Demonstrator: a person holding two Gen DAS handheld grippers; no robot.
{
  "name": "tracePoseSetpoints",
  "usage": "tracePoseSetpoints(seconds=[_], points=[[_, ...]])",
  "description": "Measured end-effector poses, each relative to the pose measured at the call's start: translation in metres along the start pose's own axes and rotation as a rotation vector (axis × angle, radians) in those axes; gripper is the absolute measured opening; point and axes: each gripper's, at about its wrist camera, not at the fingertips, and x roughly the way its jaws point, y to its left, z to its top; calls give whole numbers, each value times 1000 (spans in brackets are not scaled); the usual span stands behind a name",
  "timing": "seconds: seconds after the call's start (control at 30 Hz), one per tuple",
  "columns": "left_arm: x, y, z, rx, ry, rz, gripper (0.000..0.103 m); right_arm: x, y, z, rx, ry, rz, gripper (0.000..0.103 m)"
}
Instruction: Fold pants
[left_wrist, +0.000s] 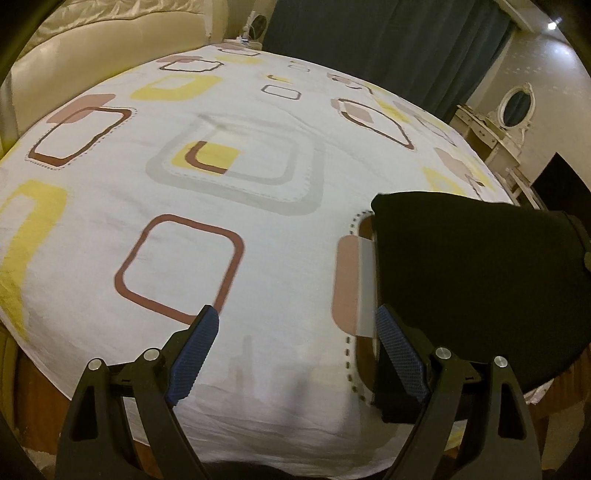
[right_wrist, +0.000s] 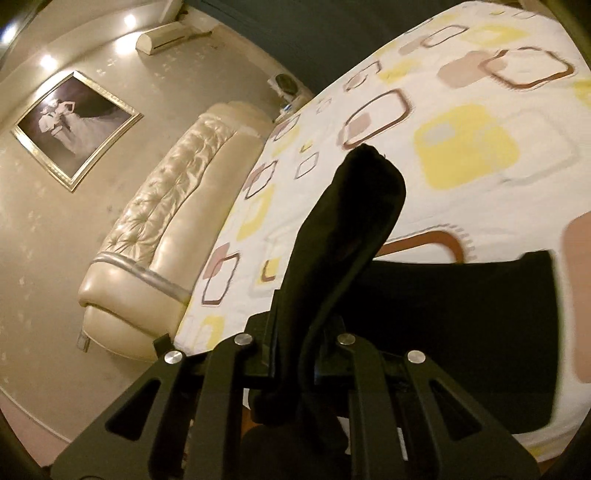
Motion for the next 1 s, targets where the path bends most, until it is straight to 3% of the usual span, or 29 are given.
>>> tracePoseSetpoints(seconds=[0.2,0.4,1.0], points=[[1,-14,-7,44,12,-22,86,-15,-75,-13,123,7,-114,12],[7,-20,-12,61,31,-25,86,-6,-128,-35,219,27,-162,12],[11,-27,-17,85,41,-23,86,0,-157,-49,274,15,-136,13]])
